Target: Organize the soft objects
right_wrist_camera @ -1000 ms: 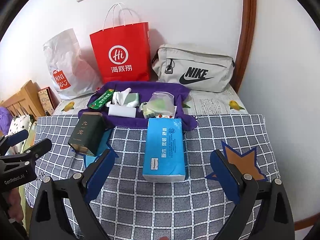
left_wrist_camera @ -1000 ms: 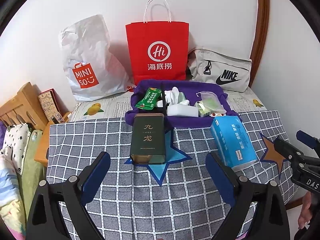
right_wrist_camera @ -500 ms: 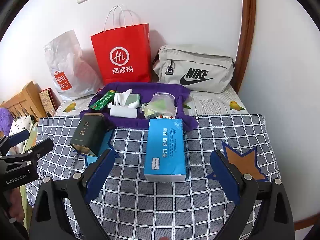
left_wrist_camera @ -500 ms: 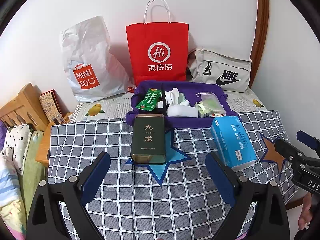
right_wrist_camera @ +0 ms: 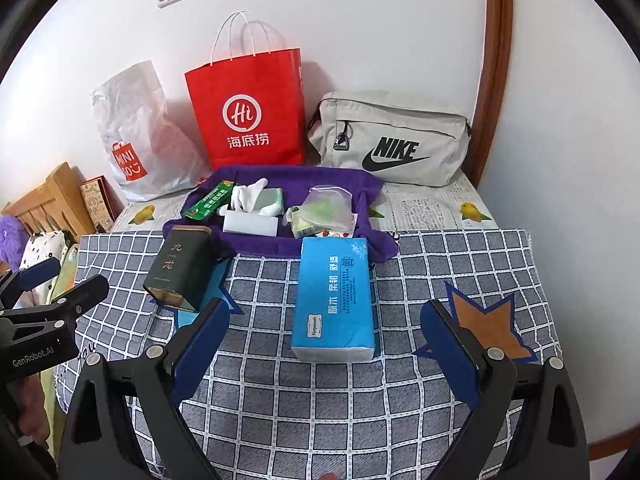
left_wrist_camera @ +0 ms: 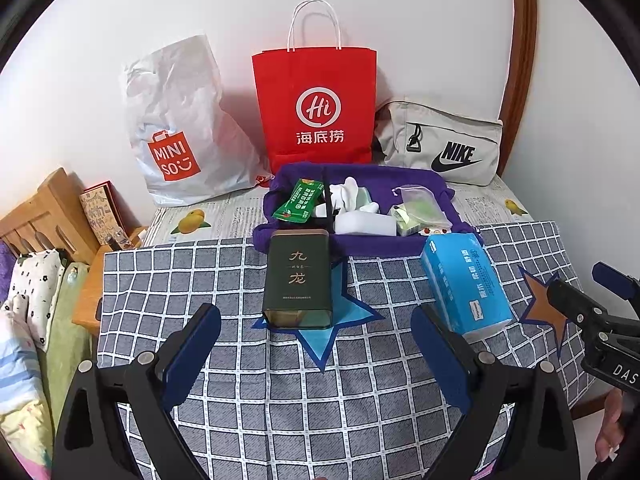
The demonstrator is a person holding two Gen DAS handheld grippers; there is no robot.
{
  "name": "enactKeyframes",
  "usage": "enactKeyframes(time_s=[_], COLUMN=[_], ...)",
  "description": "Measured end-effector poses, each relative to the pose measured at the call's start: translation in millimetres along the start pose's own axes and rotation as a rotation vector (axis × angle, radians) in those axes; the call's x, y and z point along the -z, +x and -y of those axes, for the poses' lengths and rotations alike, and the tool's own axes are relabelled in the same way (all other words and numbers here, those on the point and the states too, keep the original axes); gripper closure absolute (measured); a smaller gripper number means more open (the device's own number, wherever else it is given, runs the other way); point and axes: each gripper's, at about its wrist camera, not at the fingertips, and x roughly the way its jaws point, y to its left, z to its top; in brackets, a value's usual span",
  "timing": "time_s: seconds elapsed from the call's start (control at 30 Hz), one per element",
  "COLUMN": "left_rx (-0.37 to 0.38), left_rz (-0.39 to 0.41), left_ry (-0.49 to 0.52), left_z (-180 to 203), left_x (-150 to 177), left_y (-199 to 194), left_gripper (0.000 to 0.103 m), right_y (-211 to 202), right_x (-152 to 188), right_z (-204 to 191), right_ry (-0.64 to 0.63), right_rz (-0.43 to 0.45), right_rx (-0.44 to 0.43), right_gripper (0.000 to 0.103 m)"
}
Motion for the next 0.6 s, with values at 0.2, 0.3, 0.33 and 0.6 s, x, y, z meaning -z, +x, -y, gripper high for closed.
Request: enactKeyframes(time_s=[0.2, 0.3, 0.33, 0.6], left_rx=[0.000, 0.001, 0.001, -0.001], left_rz=[0.001, 0.001, 0.000, 0.000], left_ry=[0.000, -0.002, 0.000, 0.001], left_z=[0.6, 0.2, 0.2, -0.8], left_x=[0.5, 0.6, 0.6, 0.5], left_y=[0.3, -0.1, -0.1, -0.9], left_gripper=[0.007, 0.007, 0.007, 0.007], right_y=[-0.1, -0.4, -0.6, -1.4], right_x=[0.6, 0.8, 0.7, 1.5], right_z=[-0.4, -0.6, -0.9, 0.2], right_ry=[0.000, 0.000, 0.000, 0.000], right_rz=[-0.003, -0.002, 0.000, 0.000], right_rx=[-0.003, -0.002, -0.002, -0.003], right_gripper=[0.008, 0.008, 0.008, 0.008])
